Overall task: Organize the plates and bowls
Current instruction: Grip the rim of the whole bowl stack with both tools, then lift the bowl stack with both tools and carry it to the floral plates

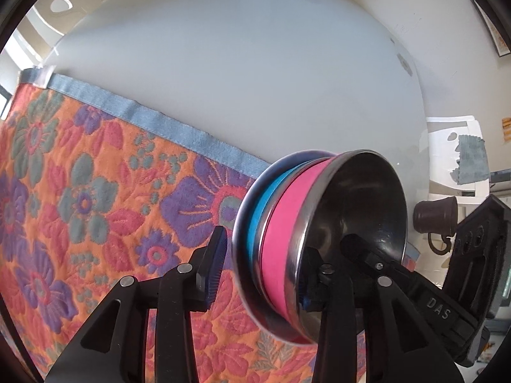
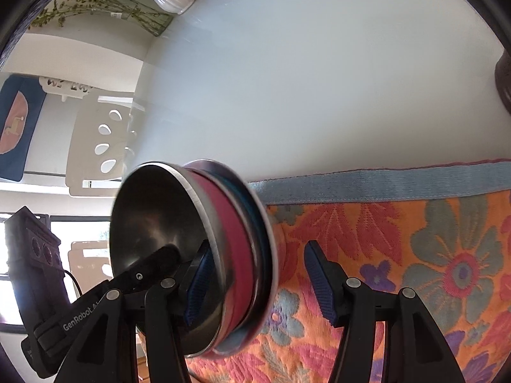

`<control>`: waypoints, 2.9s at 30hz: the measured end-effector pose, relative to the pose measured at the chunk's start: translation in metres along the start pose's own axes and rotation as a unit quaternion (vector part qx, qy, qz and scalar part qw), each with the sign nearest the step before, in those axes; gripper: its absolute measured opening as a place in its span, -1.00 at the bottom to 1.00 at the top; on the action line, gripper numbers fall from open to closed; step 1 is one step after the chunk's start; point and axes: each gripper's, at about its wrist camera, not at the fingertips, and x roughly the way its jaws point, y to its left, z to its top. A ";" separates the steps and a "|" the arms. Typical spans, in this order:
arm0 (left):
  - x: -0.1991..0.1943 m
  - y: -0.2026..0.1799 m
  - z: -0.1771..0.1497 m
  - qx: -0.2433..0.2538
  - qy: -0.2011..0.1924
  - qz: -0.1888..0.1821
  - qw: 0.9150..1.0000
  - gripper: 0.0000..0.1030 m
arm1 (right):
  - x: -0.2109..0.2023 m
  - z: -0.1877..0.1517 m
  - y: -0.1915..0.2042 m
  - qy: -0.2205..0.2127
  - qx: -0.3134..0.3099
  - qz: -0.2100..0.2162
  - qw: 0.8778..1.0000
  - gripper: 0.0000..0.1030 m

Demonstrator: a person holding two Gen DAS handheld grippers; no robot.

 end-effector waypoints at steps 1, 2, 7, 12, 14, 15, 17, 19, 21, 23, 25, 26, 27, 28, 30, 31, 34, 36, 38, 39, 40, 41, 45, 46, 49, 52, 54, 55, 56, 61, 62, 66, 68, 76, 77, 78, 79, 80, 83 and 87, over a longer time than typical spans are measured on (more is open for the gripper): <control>0.002 0.000 0.000 0.000 0.000 -0.006 1.000 -0.30 | 0.003 0.001 -0.002 0.002 0.003 -0.001 1.000 0.08; 0.004 -0.001 0.001 0.000 -0.001 -0.012 1.000 -0.32 | 0.007 0.001 -0.003 0.004 0.006 0.002 1.000 0.09; 0.008 -0.005 0.001 0.019 -0.017 -0.023 0.999 -0.33 | 0.016 0.004 -0.006 -0.001 0.012 0.041 0.999 0.11; 0.005 -0.003 0.001 0.037 -0.021 -0.026 0.999 -0.35 | 0.017 0.005 0.004 -0.009 -0.007 0.047 0.999 -0.01; 0.005 -0.003 0.001 0.038 -0.020 -0.025 0.999 -0.36 | 0.017 0.005 0.009 -0.007 -0.018 0.036 0.999 -0.02; 0.004 -0.003 0.001 0.038 -0.020 -0.024 0.999 -0.36 | 0.016 0.004 0.012 -0.006 -0.022 0.031 0.999 -0.03; 0.003 -0.005 -0.001 0.039 -0.022 -0.019 0.999 -0.36 | 0.017 0.005 0.017 -0.005 -0.031 0.020 0.999 -0.04; 0.000 -0.002 -0.005 0.039 -0.023 -0.016 0.999 -0.36 | 0.016 0.003 0.023 -0.003 -0.043 0.008 0.999 -0.05; -0.003 0.002 -0.007 0.037 -0.025 -0.014 0.999 -0.36 | 0.017 0.002 0.027 0.000 -0.048 0.003 0.999 -0.07; -0.006 0.007 -0.009 0.033 -0.026 -0.012 0.999 -0.36 | 0.018 0.001 0.029 0.005 -0.050 0.002 0.999 -0.09; -0.010 0.013 -0.012 0.029 -0.027 -0.009 0.999 -0.36 | 0.019 0.000 0.033 0.010 -0.052 0.001 0.999 -0.11; -0.013 0.017 -0.013 0.027 -0.028 -0.008 0.999 -0.36 | 0.019 -0.002 0.033 0.011 -0.053 0.002 0.999 -0.11; -0.016 0.020 -0.015 0.025 -0.030 -0.006 0.999 -0.36 | 0.020 -0.003 0.036 0.014 -0.056 0.001 0.998 -0.11; -0.018 0.023 -0.017 0.023 -0.031 -0.005 0.999 -0.36 | 0.021 -0.003 0.039 0.016 -0.058 0.000 0.998 -0.11; -0.024 0.031 -0.020 0.017 -0.034 -0.003 0.999 -0.36 | 0.021 -0.005 0.043 0.019 -0.062 0.000 0.998 -0.11; -0.027 0.034 -0.022 0.014 -0.035 -0.003 0.999 -0.36 | 0.022 -0.006 0.046 0.022 -0.065 -0.001 0.998 -0.11; -0.033 0.042 -0.027 0.004 -0.037 -0.001 0.999 -0.36 | 0.023 -0.013 0.053 0.029 -0.071 -0.001 0.997 -0.11; -0.038 0.048 -0.030 -0.001 -0.039 0.001 0.999 -0.36 | 0.024 -0.017 0.059 0.035 -0.076 -0.002 0.996 -0.11; -0.043 0.052 -0.034 -0.007 -0.040 0.002 0.999 -0.36 | 0.025 -0.020 0.065 0.037 -0.079 -0.002 0.996 -0.11; -0.046 0.056 -0.037 -0.011 -0.041 0.002 0.999 -0.36 | 0.025 -0.022 0.068 0.039 -0.080 -0.001 0.996 -0.11; -0.048 0.057 -0.038 -0.013 -0.041 0.002 0.999 -0.36 | 0.025 -0.024 0.071 0.041 -0.081 0.000 0.996 -0.11; -0.050 0.060 -0.040 -0.016 -0.042 0.002 0.999 -0.36 | 0.025 -0.026 0.073 0.042 -0.083 0.000 0.996 -0.11; -0.063 0.068 -0.050 -0.027 -0.049 0.002 0.998 -0.36 | 0.023 -0.035 0.086 0.047 -0.094 0.001 0.994 -0.11; -0.067 0.071 -0.053 -0.029 -0.052 0.003 0.998 -0.36 | 0.022 -0.039 0.090 0.048 -0.096 0.002 0.994 -0.11; -0.078 0.078 -0.061 -0.035 -0.058 0.005 0.998 -0.36 | 0.019 -0.050 0.100 0.050 -0.104 0.005 0.993 -0.11; -0.087 0.086 -0.067 -0.044 -0.062 0.005 0.997 -0.36 | 0.016 -0.062 0.109 0.053 -0.110 0.007 0.993 -0.11; -0.094 0.093 -0.073 -0.049 -0.063 0.004 0.997 -0.36 | 0.014 -0.071 0.117 0.055 -0.113 0.007 0.992 -0.11; -0.097 0.097 -0.076 -0.049 -0.064 0.004 0.997 -0.36 | 0.013 -0.074 0.119 0.055 -0.113 0.008 0.992 -0.11; -0.102 0.100 -0.079 -0.049 -0.067 0.005 0.997 -0.36 | 0.012 -0.079 0.123 0.055 -0.114 0.009 0.992 -0.11; -0.117 0.112 -0.094 -0.049 -0.073 0.001 0.996 -0.36 | 0.007 -0.100 0.139 0.048 -0.119 0.002 0.992 -0.11; -0.121 0.115 -0.097 -0.048 -0.073 -0.002 0.996 -0.36 | 0.006 -0.105 0.142 0.046 -0.118 0.002 0.992 -0.11; -0.133 0.128 -0.109 -0.040 -0.071 -0.012 0.997 -0.36 | -0.001 -0.127 0.153 0.039 -0.112 -0.005 0.993 -0.11; -0.140 0.135 -0.116 -0.036 -0.069 -0.021 0.997 -0.36 | -0.005 -0.139 0.160 0.032 -0.111 -0.013 0.993 -0.11; -0.159 0.163 -0.139 -0.003 -0.058 -0.021 0.998 -0.36 | -0.011 -0.201 0.179 0.010 -0.082 -0.025 0.996 -0.11; -0.161 0.166 -0.142 0.002 -0.056 -0.020 0.998 -0.36 | -0.011 -0.208 0.180 0.007 -0.079 -0.026 0.996 -0.11; -0.161 0.169 -0.146 0.008 -0.053 -0.020 0.998 -0.36 | -0.010 -0.216 0.180 0.005 -0.076 -0.029 0.997 -0.11; -0.161 0.173 -0.149 0.013 -0.050 -0.020 0.998 -0.36 | -0.010 -0.223 0.180 0.003 -0.072 -0.030 0.997 -0.11; -0.161 0.176 -0.153 0.017 -0.047 -0.021 0.999 -0.36 | -0.009 -0.229 0.180 0.002 -0.068 -0.031 0.997 -0.11; -0.158 0.187 -0.164 0.028 -0.033 -0.026 0.999 -0.36 | -0.007 -0.251 0.178 -0.003 -0.052 -0.034 0.998 -0.11; -0.152 0.196 -0.181 0.038 -0.017 -0.029 0.999 -0.36 | -0.004 -0.274 0.172 -0.008 -0.031 -0.040 0.999 -0.11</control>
